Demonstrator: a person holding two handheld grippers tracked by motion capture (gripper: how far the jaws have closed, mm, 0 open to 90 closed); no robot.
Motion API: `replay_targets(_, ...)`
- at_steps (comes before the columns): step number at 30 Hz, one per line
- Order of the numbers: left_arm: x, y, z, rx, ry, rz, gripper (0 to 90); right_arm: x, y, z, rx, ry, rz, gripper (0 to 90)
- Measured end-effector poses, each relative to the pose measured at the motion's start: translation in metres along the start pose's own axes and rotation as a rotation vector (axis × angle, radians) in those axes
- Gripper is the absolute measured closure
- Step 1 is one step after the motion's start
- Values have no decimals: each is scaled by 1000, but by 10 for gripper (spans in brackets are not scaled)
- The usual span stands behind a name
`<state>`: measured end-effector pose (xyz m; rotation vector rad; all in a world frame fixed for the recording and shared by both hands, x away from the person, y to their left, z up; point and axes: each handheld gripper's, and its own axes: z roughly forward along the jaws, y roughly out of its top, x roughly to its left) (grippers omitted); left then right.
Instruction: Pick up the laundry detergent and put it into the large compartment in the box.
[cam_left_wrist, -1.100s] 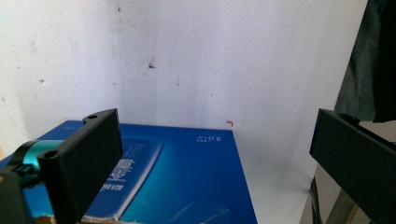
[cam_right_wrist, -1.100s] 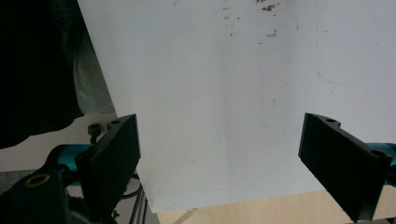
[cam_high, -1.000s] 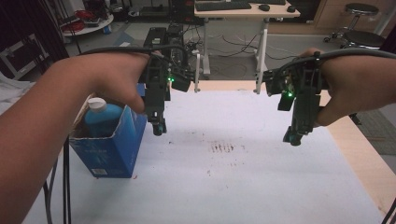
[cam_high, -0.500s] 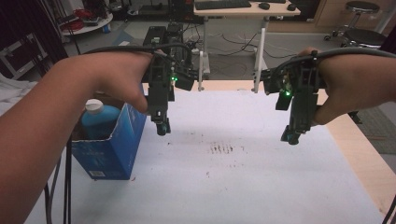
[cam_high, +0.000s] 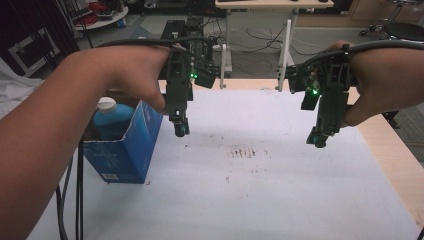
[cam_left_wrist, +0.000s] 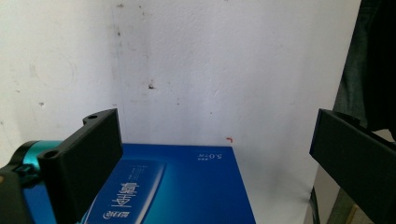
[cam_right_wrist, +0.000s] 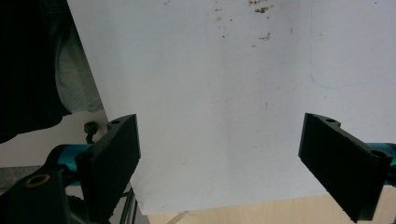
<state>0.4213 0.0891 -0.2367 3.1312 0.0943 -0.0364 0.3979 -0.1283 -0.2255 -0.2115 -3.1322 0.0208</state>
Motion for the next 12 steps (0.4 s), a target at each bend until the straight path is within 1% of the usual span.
replay_targets(1,0,0,0,-1,0,-1,25,-2,-1,-1,4,-9,-19,119)
replay_targets(4,-1,0,-1,-2,-2,-2,25,-2,-3,-2,-2,-11,-15,119)
replay_targets(7,-2,1,0,2,0,-2,25,-2,-4,-2,2,-10,-2,119)
replay_targets(12,-3,1,0,7,6,-2,25,-1,-4,-2,8,-13,-8,119)
